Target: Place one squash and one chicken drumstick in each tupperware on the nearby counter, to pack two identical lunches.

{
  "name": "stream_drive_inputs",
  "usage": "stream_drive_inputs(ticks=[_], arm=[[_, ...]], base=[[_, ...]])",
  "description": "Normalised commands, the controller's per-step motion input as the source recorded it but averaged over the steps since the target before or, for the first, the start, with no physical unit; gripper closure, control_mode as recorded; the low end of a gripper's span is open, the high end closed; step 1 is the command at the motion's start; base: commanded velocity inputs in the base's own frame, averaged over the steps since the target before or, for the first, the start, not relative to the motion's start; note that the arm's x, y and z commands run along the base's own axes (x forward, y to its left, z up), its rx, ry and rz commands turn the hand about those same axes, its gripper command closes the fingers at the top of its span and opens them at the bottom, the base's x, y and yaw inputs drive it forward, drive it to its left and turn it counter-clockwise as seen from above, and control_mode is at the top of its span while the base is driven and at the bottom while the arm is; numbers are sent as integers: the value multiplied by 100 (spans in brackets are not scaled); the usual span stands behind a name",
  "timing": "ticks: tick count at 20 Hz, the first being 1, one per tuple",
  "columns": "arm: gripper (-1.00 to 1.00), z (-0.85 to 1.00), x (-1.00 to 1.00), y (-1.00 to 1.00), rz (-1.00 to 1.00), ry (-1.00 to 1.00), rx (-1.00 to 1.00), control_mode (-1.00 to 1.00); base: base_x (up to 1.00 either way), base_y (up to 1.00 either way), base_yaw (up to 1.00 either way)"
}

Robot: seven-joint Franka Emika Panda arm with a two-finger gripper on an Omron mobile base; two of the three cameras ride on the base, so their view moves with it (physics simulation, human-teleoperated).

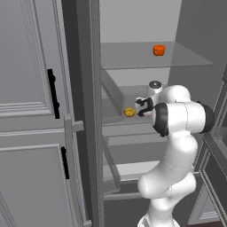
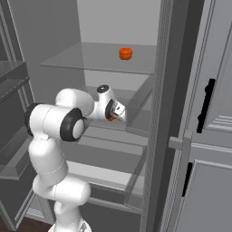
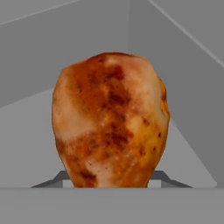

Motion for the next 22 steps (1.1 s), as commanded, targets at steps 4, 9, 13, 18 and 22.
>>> stream_drive_inputs(ticks=[4,9,13,18,22], arm=[[100,5,-100,-26,24,-17,14,-100],[100,92,-85,-9,27,0,2,-100],[100,100,-46,7,24,31,-12,-100],[100,98,-60,36,24,47,-25,-100],[100,13,-95,11,15,12,-7,-100]], base=[[0,0,0],[0,0,0],[0,0,0],[0,0,0],[0,0,0]])
